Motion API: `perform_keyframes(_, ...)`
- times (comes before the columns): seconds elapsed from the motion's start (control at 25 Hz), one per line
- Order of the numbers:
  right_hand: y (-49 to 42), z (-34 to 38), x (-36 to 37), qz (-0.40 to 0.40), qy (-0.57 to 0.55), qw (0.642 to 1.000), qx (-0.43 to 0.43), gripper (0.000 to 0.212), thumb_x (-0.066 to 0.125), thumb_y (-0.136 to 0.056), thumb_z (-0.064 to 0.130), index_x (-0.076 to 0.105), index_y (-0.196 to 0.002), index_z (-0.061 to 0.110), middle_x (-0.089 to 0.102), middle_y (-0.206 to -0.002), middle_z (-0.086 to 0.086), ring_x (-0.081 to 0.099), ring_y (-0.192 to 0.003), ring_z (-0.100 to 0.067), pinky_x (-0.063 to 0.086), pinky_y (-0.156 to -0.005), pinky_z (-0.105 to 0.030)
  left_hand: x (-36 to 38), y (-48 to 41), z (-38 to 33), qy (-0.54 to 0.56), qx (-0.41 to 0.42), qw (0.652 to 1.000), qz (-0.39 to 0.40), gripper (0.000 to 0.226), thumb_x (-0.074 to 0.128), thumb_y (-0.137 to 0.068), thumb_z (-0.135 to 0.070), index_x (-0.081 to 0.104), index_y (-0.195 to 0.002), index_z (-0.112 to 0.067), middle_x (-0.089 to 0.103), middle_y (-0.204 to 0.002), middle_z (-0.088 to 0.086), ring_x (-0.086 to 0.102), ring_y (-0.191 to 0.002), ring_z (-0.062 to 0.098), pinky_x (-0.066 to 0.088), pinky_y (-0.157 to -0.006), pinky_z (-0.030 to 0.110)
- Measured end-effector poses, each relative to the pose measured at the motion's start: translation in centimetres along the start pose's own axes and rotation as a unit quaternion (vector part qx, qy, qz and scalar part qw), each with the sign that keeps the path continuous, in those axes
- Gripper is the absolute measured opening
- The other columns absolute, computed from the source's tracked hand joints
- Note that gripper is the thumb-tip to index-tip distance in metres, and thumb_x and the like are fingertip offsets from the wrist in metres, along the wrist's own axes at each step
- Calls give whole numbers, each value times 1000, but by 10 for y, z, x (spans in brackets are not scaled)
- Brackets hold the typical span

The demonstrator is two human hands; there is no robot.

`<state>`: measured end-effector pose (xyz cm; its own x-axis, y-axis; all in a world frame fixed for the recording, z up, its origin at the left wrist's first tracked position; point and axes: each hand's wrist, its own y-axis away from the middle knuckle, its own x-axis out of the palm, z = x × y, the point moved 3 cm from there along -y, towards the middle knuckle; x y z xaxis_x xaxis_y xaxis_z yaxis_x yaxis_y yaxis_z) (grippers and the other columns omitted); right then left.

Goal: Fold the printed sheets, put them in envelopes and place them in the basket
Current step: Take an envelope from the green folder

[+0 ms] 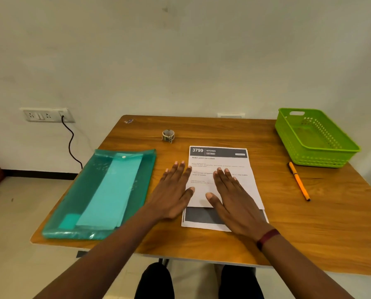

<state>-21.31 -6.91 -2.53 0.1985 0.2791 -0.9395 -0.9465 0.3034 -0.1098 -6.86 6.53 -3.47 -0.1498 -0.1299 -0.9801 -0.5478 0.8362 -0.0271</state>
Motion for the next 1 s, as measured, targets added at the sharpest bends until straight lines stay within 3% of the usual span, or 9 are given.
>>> perform_keyframes(0.24, -61, 50, 6, 45, 7, 994, -98, 79, 9, -92, 67, 3, -154, 20, -1, -162, 2, -7, -148, -11, -5, -115, -24, -30, 19, 85, 44, -105, 992, -59, 76, 12, -93, -58, 4, -157, -19, -2, -164, 1, -8, -151, 18, 1, -123, 40)
perform_keyframes(0.44, -108, 100, 28, 81, 19, 979, -187, 70, 20, -98, 58, 19, -153, 14, 20, -160, -7, 14, -148, -19, 11, -119, -32, -36, 40, 160, 70, -185, 975, -104, 71, 21, -97, -50, 12, -156, -11, 9, -164, 8, -1, -151, 23, 2, -122, 41)
perform_keyframes(0.64, -160, 141, 55, 38, 69, 965, -250, 57, 42, -98, 44, 38, -144, 12, 42, -147, -10, 36, -137, -26, 29, -114, -38, -38, 60, 220, 69, -261, 955, -124, 77, 17, -91, -51, 19, -154, -8, 18, -162, 14, 10, -150, 29, 8, -122, 45)
perform_keyframes(0.72, -177, 150, 62, 28, 78, 965, -248, 49, 45, -98, 39, 46, -139, 12, 48, -140, -10, 43, -130, -27, 38, -108, -40, -31, 63, 226, 63, -264, 955, -115, 75, 18, -93, -51, 21, -154, -7, 21, -161, 15, 15, -149, 30, 12, -122, 48)
perform_keyframes(0.88, -199, 164, 77, 14, 90, 963, -255, 28, 42, -98, 30, 64, -104, 14, 61, -104, -5, 55, -98, -24, 52, -73, -41, -21, 62, 229, 37, -266, 955, -123, 66, 23, -98, -47, 27, -152, -8, 24, -160, 15, 19, -148, 29, 13, -121, 47)
perform_keyframes(1.0, -204, 170, 88, 5, 62, 964, -259, 31, 40, -98, 30, 66, -102, 14, 64, -102, -5, 58, -95, -24, 53, -72, -40, -19, 63, 231, 34, -310, 941, -134, 65, 25, -99, -50, 21, -153, -13, 15, -162, 16, 12, -150, 31, 8, -121, 46)
